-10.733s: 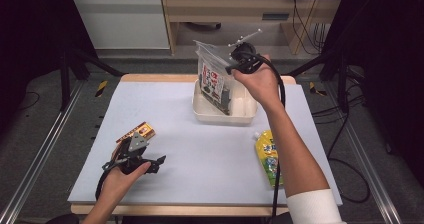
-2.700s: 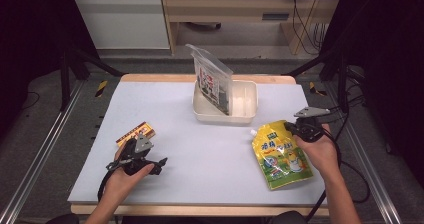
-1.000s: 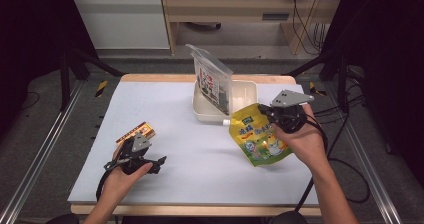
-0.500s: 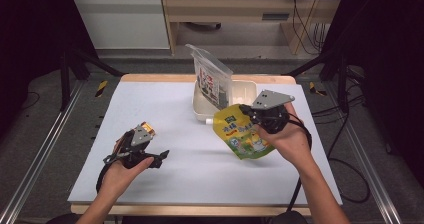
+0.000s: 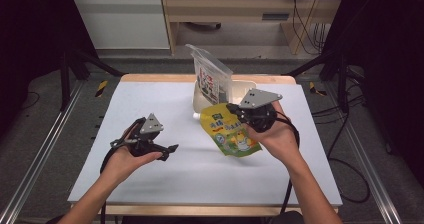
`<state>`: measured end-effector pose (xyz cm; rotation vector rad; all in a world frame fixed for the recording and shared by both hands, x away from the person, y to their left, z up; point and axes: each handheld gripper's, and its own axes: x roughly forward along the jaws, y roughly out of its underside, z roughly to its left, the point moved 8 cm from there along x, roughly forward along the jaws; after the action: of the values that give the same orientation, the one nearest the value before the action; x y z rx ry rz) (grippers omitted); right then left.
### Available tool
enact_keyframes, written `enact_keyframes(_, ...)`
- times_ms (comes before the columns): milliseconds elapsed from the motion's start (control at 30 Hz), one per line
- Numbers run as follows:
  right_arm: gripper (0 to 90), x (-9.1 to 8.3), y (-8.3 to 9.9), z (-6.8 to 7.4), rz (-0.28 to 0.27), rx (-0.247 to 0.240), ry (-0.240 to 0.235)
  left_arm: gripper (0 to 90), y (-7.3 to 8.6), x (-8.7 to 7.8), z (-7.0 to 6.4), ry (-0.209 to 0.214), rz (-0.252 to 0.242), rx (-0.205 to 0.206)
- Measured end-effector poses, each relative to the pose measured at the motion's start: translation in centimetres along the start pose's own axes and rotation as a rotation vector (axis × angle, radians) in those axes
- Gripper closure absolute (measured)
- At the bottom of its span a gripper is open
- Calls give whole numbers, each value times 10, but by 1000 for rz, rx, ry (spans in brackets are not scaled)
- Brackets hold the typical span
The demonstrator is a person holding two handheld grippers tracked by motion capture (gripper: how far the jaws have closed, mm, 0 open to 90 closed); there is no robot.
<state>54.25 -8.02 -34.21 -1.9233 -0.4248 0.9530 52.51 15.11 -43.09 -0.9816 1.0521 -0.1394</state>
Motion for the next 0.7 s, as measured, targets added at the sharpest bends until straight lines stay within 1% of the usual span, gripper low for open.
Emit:
enact_keyframes(67, 900, 2, -2, 2, -8, -2, -8, 141, -9, -1, -1, 30, -9, 10)
enact_keyframes(133, 900, 3, -4, 4, -16, -4, -20, 145, -18, -2, 0, 44, -11, 35)
enact_keyframes(167, 900, 4, -5, 6, -20, -3, -26, 152, -21, -2, 1, 43, -7, 49)
enact_keyframes(200, 900, 5, -6, 7, -20, -4, -30, 155, -25, -2, 2, 42, 1, 72)
enact_keyframes(300, 900, 7, -8, 9, -21, -12, -36, 156, -32, 0, 2, 46, 8, 96)
enact_keyframes(467, 900, 9, -11, 14, -22, -22, -48, 169, -44, 6, 3, 64, 12, 126)
enact_keyframes(600, 900, 11, -14, 17, -25, -28, -59, 171, -51, 14, 5, 82, 35, 146)
enact_keyframes(700, 900, 12, -15, 19, -29, -30, -69, 170, -57, 19, 5, 90, 41, 163)
